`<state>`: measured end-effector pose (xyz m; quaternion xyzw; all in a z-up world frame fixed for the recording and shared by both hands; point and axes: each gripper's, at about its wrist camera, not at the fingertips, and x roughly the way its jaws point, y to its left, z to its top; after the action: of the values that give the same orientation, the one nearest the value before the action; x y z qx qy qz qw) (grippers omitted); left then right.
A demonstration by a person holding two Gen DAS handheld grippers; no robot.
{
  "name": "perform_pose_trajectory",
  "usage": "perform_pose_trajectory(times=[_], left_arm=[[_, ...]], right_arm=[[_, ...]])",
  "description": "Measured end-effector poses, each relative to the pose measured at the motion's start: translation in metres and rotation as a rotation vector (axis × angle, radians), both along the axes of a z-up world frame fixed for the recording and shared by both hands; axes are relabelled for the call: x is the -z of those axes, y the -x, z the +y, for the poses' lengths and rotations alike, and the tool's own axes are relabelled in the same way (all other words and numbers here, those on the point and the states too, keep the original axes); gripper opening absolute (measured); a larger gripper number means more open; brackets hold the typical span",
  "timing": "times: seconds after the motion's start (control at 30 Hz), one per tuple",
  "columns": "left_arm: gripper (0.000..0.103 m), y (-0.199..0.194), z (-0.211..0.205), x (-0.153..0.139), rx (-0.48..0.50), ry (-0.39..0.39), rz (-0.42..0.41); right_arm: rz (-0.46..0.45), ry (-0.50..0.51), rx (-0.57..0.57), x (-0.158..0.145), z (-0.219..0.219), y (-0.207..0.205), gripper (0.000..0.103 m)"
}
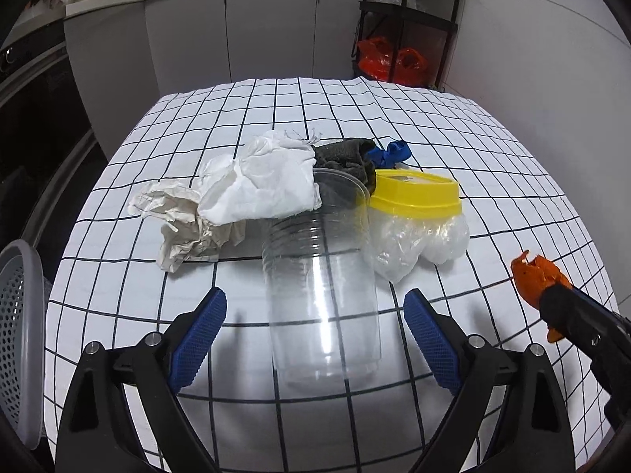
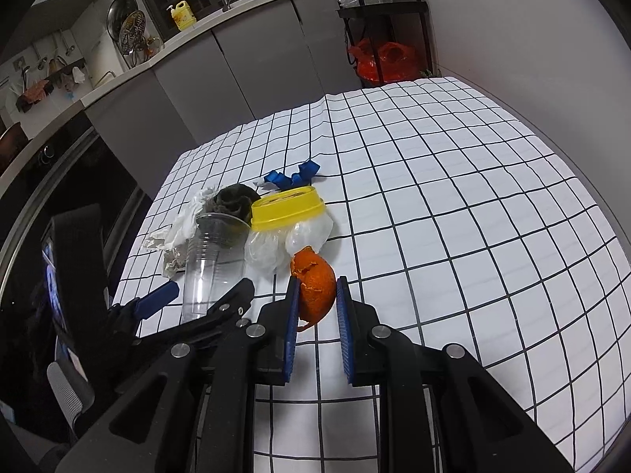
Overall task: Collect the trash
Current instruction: 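Grasp the orange peel with the right tool while the left tool grasps the clear plastic cup, then drop the cup from the left tool into the basket while the right tool drops the peel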
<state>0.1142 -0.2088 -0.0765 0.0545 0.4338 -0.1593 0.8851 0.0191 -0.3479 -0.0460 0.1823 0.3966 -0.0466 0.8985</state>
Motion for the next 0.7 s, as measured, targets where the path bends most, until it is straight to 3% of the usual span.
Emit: perform_pose_trajectory(times=[0.07, 0.13, 0.2, 0.47, 0.7], left_arm=[[0.076, -0.002, -0.003, 0.003, 0.002, -0.010, 0.011], [0.059, -0.003, -0.002, 0.006, 0.009, -0.004, 0.035], [0.052, -0.003, 0.000, 0.010, 0.015, 0.007, 0.058], [0.049, 0.027, 0.021, -0.004, 0.040, 0.043, 0.030], [0.049, 0.059, 0.067, -0.035, 0.028, 0.061, -0.041]], right_arm=[[0.002, -0.001, -0.001, 0.000, 0.000, -0.001, 0.018], [0.003, 0.000, -0.002, 0.001, -0.001, -0.001, 0.018], [0.004, 0.000, -0.002, 0.001, -0.001, -0.001, 0.018], [-0.005, 0.011, -0.009, -0.003, 0.003, 0.001, 0.018], [-0.023, 0.016, -0.040, -0.009, 0.018, 0.001, 0.018]])
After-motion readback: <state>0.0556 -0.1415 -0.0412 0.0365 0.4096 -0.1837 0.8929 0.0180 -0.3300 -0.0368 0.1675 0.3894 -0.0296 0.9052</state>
